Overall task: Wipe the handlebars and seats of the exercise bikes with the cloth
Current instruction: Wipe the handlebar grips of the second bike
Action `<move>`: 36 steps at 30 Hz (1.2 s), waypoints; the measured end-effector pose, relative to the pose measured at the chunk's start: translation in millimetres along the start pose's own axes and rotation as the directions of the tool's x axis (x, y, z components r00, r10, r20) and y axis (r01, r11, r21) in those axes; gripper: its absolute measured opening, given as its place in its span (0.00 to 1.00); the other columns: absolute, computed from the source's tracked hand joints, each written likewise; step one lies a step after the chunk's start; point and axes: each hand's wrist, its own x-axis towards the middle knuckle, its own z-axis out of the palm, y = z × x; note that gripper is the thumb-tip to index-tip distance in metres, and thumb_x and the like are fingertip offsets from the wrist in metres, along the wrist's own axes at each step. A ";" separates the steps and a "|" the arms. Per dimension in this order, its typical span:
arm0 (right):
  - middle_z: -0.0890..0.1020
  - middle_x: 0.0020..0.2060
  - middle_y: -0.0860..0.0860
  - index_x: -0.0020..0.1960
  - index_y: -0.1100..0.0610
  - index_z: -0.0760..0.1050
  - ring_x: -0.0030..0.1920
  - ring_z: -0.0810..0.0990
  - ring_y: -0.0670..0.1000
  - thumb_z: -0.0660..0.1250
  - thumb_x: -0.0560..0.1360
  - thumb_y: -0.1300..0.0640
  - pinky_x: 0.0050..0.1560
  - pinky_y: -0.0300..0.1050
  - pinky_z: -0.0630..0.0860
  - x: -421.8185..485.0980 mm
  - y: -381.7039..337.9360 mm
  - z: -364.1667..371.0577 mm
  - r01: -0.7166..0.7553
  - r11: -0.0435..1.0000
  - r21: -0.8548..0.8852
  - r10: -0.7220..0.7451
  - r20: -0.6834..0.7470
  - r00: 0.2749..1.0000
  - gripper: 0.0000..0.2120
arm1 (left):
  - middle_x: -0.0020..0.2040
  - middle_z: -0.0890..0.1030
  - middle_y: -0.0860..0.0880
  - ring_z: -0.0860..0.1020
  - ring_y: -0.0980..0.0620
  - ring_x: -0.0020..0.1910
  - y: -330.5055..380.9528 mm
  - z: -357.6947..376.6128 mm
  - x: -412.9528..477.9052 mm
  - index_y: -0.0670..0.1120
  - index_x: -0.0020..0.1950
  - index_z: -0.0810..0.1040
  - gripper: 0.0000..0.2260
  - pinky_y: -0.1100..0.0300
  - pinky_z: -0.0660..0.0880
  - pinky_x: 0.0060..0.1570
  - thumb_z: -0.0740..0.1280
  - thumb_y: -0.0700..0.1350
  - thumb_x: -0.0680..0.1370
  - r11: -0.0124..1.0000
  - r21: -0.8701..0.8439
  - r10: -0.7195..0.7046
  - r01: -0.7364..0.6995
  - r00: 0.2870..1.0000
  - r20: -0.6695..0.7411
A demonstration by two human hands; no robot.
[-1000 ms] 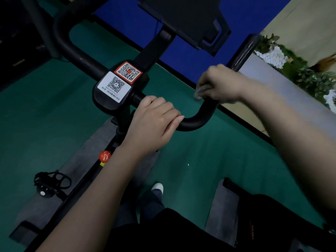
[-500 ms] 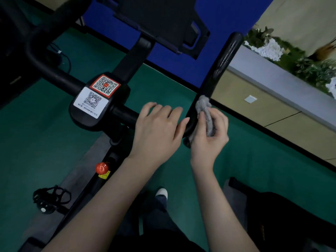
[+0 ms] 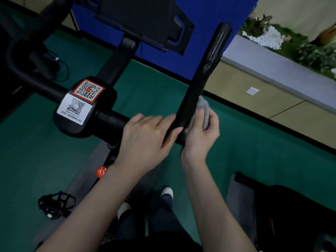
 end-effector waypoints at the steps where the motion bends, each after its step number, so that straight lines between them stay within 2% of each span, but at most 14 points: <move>1: 0.79 0.42 0.53 0.51 0.61 0.76 0.44 0.78 0.48 0.61 0.80 0.63 0.50 0.47 0.77 0.1 1.2 0.0 -0.043 0.999 0.029 0.043 0.013 0.999 0.05 | 0.35 0.82 0.49 0.79 0.48 0.33 0.8 -0.6 -0.3 0.44 0.56 0.82 0.16 0.54 0.72 0.36 0.61 0.53 0.80 1.000 -0.004 -0.004 0.004 1.000 0.004; 5: 0.79 0.39 0.53 0.49 0.62 0.75 0.41 0.77 0.50 0.60 0.81 0.61 0.48 0.50 0.75 -20.6 7.6 -10.8 -0.247 0.957 0.155 0.229 0.128 0.965 0.07 | 0.36 0.82 0.50 0.80 0.48 0.33 0.8 0.0 -0.8 0.45 0.56 0.82 0.15 0.53 0.72 0.36 0.62 0.53 0.80 1.000 -0.011 -0.009 0.009 1.000 -0.014; 8: 0.82 0.40 0.54 0.48 0.61 0.77 0.42 0.80 0.51 0.60 0.81 0.60 0.49 0.50 0.78 -10.5 2.8 -11.2 -0.436 0.863 0.255 0.383 0.232 0.894 0.08 | 0.34 0.81 0.50 0.79 0.49 0.32 0.1 1.8 -1.7 0.45 0.55 0.83 0.14 0.54 0.71 0.35 0.62 0.52 0.80 1.000 0.010 0.009 -0.008 0.999 -0.043; 11: 0.81 0.41 0.55 0.48 0.60 0.77 0.43 0.79 0.53 0.60 0.81 0.60 0.51 0.51 0.77 3.0 -3.8 -6.4 -0.556 0.773 0.306 0.478 0.296 0.827 0.09 | 0.34 0.81 0.50 0.79 0.48 0.32 -0.3 2.7 -1.5 0.45 0.54 0.83 0.15 0.54 0.70 0.35 0.62 0.53 0.81 1.000 0.022 0.009 -0.008 0.998 -0.054; 15: 0.83 0.42 0.55 0.57 0.65 0.75 0.41 0.83 0.51 0.54 0.82 0.64 0.43 0.43 0.81 -4.2 -0.2 -12.6 -0.676 0.665 0.316 0.522 0.450 0.724 0.12 | 0.35 0.81 0.50 0.79 0.48 0.33 0.0 3.0 -1.9 0.45 0.55 0.83 0.15 0.54 0.71 0.36 0.61 0.53 0.81 1.000 0.020 0.007 -0.006 0.999 -0.053; 18: 0.81 0.45 0.58 0.63 0.68 0.71 0.43 0.81 0.52 0.51 0.81 0.66 0.45 0.42 0.80 4.0 0.8 -16.3 -0.710 0.659 0.247 0.523 0.528 0.669 0.15 | 0.36 0.81 0.50 0.79 0.48 0.34 0.6 2.1 -1.5 0.45 0.56 0.82 0.15 0.53 0.71 0.37 0.61 0.53 0.81 1.000 0.015 0.000 0.001 0.999 -0.033; 22: 0.82 0.43 0.57 0.52 0.64 0.76 0.41 0.82 0.51 0.50 0.81 0.66 0.45 0.42 0.79 14.4 -0.7 -14.2 -0.753 0.630 0.191 0.522 0.613 0.593 0.15 | 0.36 0.80 0.50 0.79 0.47 0.34 3.3 -1.2 0.4 0.45 0.57 0.82 0.15 0.53 0.70 0.38 0.61 0.53 0.80 1.000 0.019 -0.022 0.022 1.000 -0.003; 27: 0.83 0.42 0.57 0.53 0.63 0.75 0.42 0.82 0.52 0.52 0.82 0.64 0.47 0.46 0.79 10.9 3.2 -23.5 -0.781 0.612 0.126 0.544 0.649 0.531 0.13 | 0.38 0.80 0.48 0.79 0.45 0.37 14.3 -2.4 10.0 0.43 0.57 0.82 0.14 0.52 0.71 0.40 0.62 0.50 0.80 0.988 0.001 -0.155 0.156 0.986 -0.057; 30: 0.83 0.39 0.57 0.51 0.64 0.75 0.39 0.83 0.52 0.53 0.82 0.64 0.42 0.43 0.81 15.6 -1.9 -19.1 -0.755 0.644 0.124 0.553 0.607 0.571 0.12 | 0.39 0.80 0.47 0.78 0.46 0.38 26.7 2.2 21.1 0.43 0.57 0.81 0.13 0.53 0.71 0.41 0.63 0.48 0.80 0.972 0.002 -0.235 0.236 0.969 -0.078; 31: 0.84 0.39 0.57 0.52 0.64 0.75 0.39 0.84 0.52 0.54 0.82 0.63 0.41 0.42 0.81 19.2 -4.0 -15.6 -0.739 0.656 0.152 0.548 0.577 0.606 0.11 | 0.40 0.80 0.48 0.78 0.46 0.39 30.5 4.0 24.7 0.43 0.57 0.81 0.13 0.53 0.72 0.42 0.63 0.48 0.80 0.968 -0.007 -0.249 0.249 0.966 -0.067; 33: 0.84 0.45 0.59 0.56 0.64 0.75 0.45 0.83 0.54 0.56 0.82 0.62 0.46 0.45 0.82 28.9 -6.9 -9.0 -0.671 0.710 0.212 0.514 0.496 0.700 0.11 | 0.41 0.80 0.48 0.78 0.46 0.40 36.1 6.6 30.9 0.44 0.58 0.81 0.13 0.53 0.73 0.42 0.63 0.49 0.80 0.964 -0.019 -0.265 0.264 0.963 -0.042; 34: 0.83 0.45 0.59 0.55 0.64 0.75 0.45 0.82 0.54 0.57 0.82 0.61 0.47 0.45 0.80 32.7 -7.6 -6.5 -0.619 0.756 0.213 0.485 0.453 0.748 0.10 | 0.42 0.80 0.48 0.78 0.46 0.40 37.9 7.3 33.8 0.44 0.58 0.80 0.13 0.53 0.74 0.41 0.63 0.49 0.79 0.961 -0.019 -0.278 0.277 0.960 -0.032; 36: 0.80 0.39 0.55 0.48 0.61 0.73 0.40 0.78 0.51 0.58 0.82 0.60 0.42 0.44 0.77 31.4 -5.5 -5.7 -0.496 0.855 0.151 0.414 0.377 0.828 0.07 | 0.44 0.79 0.49 0.79 0.46 0.41 40.4 8.4 39.6 0.45 0.60 0.79 0.14 0.54 0.75 0.39 0.64 0.50 0.79 0.949 -0.013 -0.315 0.315 0.949 -0.006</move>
